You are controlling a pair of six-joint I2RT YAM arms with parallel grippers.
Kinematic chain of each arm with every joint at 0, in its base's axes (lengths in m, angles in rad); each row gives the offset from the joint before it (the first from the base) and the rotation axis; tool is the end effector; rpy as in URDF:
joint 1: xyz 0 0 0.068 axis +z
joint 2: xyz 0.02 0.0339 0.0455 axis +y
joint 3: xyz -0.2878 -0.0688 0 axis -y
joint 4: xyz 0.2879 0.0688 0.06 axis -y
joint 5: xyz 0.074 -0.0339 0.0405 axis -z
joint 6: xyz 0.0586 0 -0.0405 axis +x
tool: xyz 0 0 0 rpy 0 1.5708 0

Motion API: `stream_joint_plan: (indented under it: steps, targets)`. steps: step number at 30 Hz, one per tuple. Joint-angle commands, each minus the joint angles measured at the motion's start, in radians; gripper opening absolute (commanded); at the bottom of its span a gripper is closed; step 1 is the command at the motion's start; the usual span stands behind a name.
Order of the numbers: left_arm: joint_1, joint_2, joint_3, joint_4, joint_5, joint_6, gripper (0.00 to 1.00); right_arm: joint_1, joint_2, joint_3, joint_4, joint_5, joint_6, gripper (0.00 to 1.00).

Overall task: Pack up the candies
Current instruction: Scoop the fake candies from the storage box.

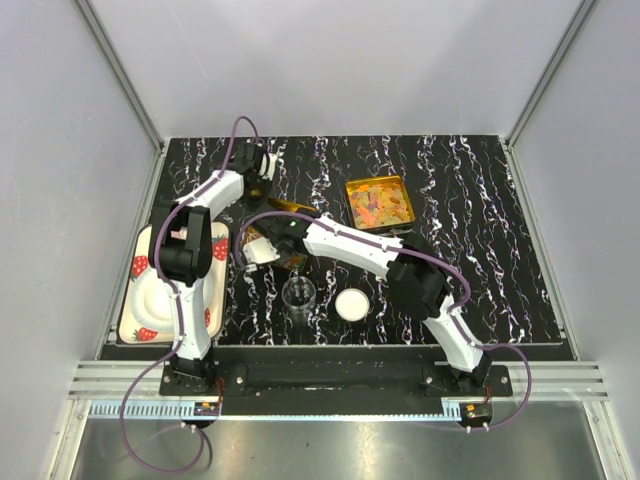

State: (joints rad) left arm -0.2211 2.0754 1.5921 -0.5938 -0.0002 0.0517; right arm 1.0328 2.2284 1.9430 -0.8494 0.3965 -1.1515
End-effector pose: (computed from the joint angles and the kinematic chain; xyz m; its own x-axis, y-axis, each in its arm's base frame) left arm 0.4925 -0.1107 0.1680 -0.8467 0.2433 -0.4732 0.2633 0.9644 0.0247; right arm 0.2977 0.4548 0.2017 0.4581 -0.8765 0.1478 -0.7127 -0.4615 -0.5282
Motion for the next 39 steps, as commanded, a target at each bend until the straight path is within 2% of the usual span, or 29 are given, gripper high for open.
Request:
stream_joint_plan:
  steps: [1, 23, 39]
  targets:
    - [0.005, -0.072, -0.001, 0.074, 0.035, -0.015, 0.00, -0.020, 0.049, 0.048, -0.096, -0.163, 0.081, 0.00]
    - [0.011, -0.071, -0.018, 0.092, 0.051, -0.021, 0.00, -0.063, 0.111, 0.126, 0.018, -0.304, 0.415, 0.00]
    - [0.019, -0.061, -0.026, 0.100, 0.054, -0.023, 0.00, -0.140, -0.039, -0.153, 0.263, -0.366, 0.567, 0.00]
